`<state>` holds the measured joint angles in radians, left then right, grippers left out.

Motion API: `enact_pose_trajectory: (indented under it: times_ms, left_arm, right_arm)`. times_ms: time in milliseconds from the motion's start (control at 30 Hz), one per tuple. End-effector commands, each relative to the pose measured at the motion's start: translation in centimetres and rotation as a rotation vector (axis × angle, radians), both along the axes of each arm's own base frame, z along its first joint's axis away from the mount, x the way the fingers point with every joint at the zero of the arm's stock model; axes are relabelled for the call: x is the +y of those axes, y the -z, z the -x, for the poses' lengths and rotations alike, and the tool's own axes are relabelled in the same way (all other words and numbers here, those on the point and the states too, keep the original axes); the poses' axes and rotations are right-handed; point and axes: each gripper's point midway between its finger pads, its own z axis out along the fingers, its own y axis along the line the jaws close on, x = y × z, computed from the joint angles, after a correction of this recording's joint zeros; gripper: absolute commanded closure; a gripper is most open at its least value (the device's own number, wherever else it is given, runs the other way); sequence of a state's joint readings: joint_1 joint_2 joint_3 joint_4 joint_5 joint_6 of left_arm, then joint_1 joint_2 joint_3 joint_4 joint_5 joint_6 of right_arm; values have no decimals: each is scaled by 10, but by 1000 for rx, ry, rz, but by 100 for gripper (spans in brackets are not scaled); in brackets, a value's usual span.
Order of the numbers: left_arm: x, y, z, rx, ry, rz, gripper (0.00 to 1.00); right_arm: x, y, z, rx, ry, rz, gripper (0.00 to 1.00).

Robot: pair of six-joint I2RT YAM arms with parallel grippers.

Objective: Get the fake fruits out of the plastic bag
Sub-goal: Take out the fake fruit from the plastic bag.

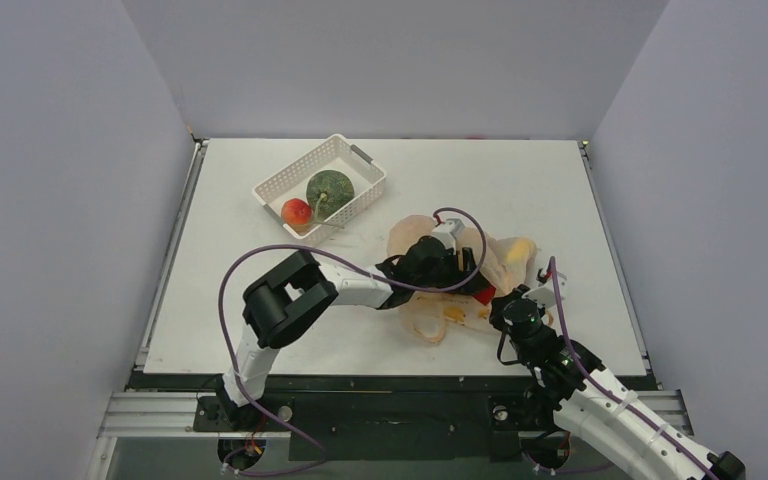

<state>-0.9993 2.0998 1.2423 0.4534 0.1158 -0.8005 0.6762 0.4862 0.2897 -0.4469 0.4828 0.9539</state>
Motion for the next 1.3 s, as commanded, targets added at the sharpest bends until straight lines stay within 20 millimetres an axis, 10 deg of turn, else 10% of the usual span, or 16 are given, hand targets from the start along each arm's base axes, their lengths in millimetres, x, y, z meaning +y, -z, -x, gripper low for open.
enact_pose_trajectory:
  times_ms: [0,967,1267]
  left_arm:
    - [30,17,11,56,34,-100,80]
    - [62,-141,54,-69,165,130,100]
    - [141,-189,20,-137,65,192,100]
  right_arm:
    - [-2,-12,-5,-31,16,16,100]
    - [7,-15,-18,-40,12,22,100]
    - [4,-14,-22,-37,18,31,100]
